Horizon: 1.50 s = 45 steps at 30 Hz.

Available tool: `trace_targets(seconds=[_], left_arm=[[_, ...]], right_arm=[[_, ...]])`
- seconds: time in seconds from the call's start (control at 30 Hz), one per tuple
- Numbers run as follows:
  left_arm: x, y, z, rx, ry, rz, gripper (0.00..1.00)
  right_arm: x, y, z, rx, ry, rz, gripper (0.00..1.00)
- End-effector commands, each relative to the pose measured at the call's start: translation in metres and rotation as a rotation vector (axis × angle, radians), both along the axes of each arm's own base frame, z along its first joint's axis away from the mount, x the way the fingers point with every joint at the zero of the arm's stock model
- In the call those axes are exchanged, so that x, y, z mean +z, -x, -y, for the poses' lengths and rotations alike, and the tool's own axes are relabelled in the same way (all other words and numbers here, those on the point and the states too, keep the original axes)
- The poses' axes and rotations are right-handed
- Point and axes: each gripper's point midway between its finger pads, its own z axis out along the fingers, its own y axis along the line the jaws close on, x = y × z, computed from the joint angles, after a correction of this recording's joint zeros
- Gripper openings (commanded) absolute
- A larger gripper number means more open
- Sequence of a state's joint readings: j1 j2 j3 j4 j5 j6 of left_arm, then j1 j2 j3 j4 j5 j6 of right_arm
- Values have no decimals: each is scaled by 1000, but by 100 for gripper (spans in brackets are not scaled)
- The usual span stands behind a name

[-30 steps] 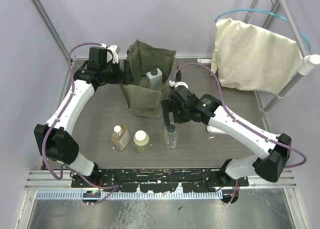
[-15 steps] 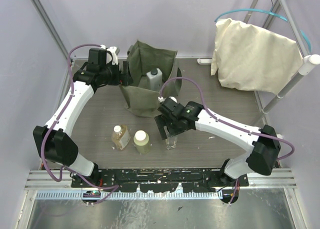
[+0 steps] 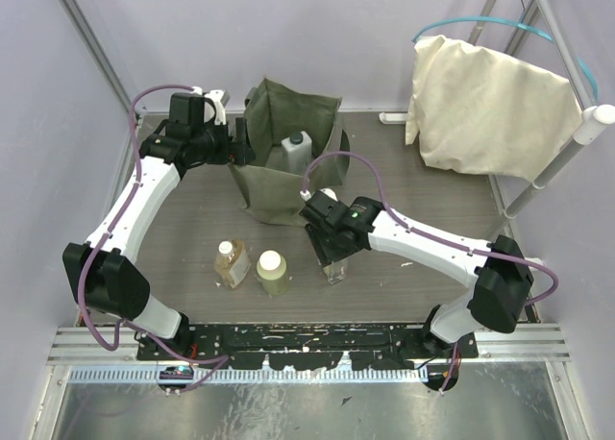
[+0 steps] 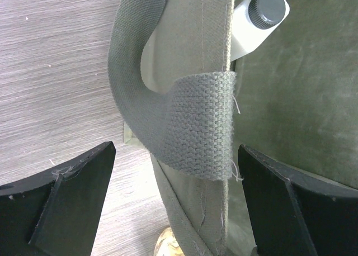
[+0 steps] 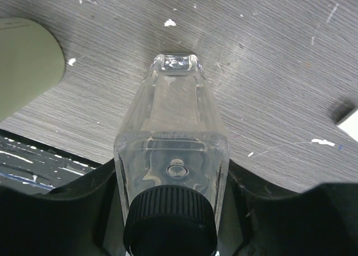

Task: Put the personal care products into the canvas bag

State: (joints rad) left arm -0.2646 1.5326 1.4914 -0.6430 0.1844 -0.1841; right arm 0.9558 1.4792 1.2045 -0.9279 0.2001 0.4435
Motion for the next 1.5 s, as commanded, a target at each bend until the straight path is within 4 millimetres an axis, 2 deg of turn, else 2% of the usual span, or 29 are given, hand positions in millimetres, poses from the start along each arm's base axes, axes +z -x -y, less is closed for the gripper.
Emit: trace_targets(seconds=[0.0, 0.03, 0.27, 0.37, 0.5, 0.57, 0.67, 0.7, 0.73, 0.77, 0.8, 0.9, 1.0, 1.13, 1.2, 1.3, 1.47], left_arm=[[-9, 7, -4, -6, -33, -26, 98], [-9, 7, -4, -5, -34, -25, 98], [-10, 4, -3, -9, -38, -23, 98], [-11, 3, -4, -11, -44, -23, 98], [-12, 3, -4, -14, -44, -26, 98], [-13, 3, -3, -17, -42, -26, 98], [-12, 3, 1, -27, -24, -28, 98], [-11, 4, 2, -31, -17, -29, 98], [-11, 5, 2, -31, -15, -30, 98], [-11, 5, 2, -30, -12, -30, 98], [-11, 5, 2, -30, -11, -28, 98], [-13, 5, 2, -28, -11, -28, 98], [-13, 5, 3, -32, -7, -28, 98], [-12, 5, 5, -32, 3, -31, 98], [-12, 6, 6, -33, 12, -35, 98], [-11, 6, 7, -30, 21, -36, 98], [-11, 7, 6, -23, 18, -38, 98]], right_arm=[[51, -16, 6, -40, -29, 130, 1], [65, -19, 7, -52, -39, 151, 1], [212, -38, -7, -61, -325, 400, 1], [258, -42, -21, -7, -447, 479, 1], [307, -47, -41, 45, -583, 565, 1], [321, -54, -45, 58, -621, 623, 1], [339, -78, -58, 81, -675, 695, 1], [353, -88, -59, 88, -700, 721, 1], [355, -99, -64, 100, -708, 725, 1], [372, -106, -65, 115, -736, 762, 1], [380, -112, -68, 123, -745, 784, 1], [384, -142, -71, 127, -713, 839, 1], [373, -183, -75, 107, -694, 833, 1], [361, -225, -88, 92, -669, 827, 1], [344, -240, -96, 89, -650, 801, 1], [306, -258, -107, 83, -605, 744, 1], [256, -271, -120, 84, -558, 644, 1]])
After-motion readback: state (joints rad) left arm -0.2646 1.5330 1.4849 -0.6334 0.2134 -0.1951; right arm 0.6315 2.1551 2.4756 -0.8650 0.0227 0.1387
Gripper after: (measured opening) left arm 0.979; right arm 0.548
